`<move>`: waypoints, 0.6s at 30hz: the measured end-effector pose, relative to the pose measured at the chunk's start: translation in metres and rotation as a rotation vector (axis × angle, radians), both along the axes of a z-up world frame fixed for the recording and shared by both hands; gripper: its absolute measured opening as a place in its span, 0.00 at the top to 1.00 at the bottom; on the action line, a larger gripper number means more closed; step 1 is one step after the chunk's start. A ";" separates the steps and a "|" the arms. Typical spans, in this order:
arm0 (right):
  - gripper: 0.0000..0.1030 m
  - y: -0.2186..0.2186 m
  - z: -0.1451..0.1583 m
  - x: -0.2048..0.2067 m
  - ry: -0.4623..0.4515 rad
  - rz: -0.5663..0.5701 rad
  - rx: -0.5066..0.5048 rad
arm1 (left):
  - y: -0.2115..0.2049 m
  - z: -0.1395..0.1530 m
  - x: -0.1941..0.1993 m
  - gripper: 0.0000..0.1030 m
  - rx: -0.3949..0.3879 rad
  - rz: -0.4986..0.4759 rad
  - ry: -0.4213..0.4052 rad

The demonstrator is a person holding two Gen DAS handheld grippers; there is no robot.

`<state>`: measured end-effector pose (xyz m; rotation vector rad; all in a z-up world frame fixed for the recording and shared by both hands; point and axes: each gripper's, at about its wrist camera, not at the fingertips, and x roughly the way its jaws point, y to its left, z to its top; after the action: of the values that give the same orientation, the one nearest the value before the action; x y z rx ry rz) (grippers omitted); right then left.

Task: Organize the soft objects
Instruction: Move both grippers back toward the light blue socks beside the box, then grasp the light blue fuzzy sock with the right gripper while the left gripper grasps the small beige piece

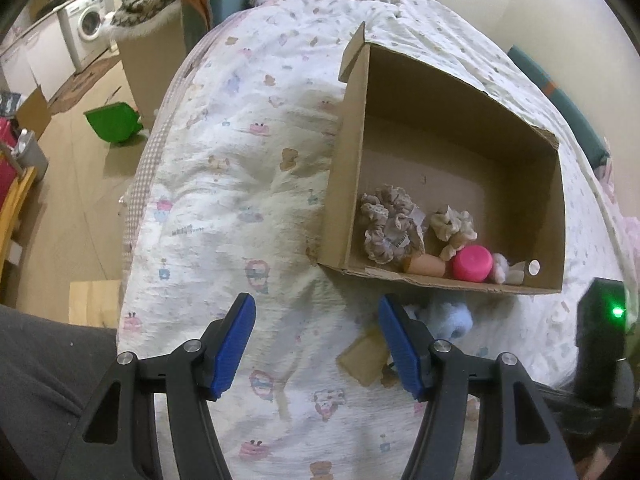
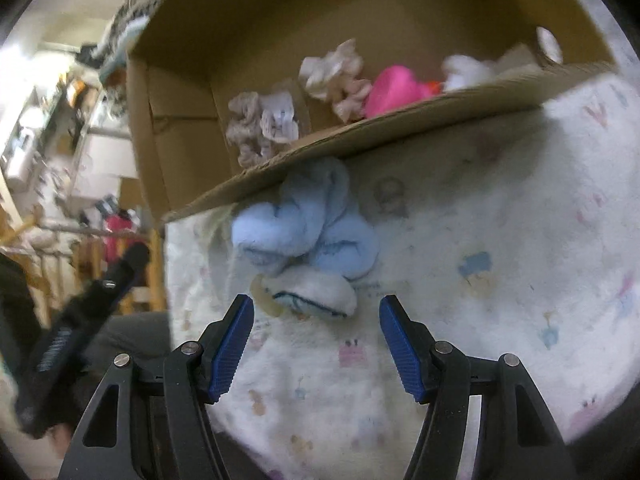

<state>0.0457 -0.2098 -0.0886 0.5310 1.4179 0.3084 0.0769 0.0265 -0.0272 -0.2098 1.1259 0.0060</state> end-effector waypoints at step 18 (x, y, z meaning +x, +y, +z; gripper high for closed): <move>0.75 0.012 -0.017 0.018 -0.052 -0.024 -0.051 | 0.002 -0.012 0.006 0.41 -0.019 0.025 0.044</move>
<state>0.0638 -0.1977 -0.1058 0.4949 1.3649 0.2650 0.0826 0.0285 -0.0395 -0.2419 1.1671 0.0216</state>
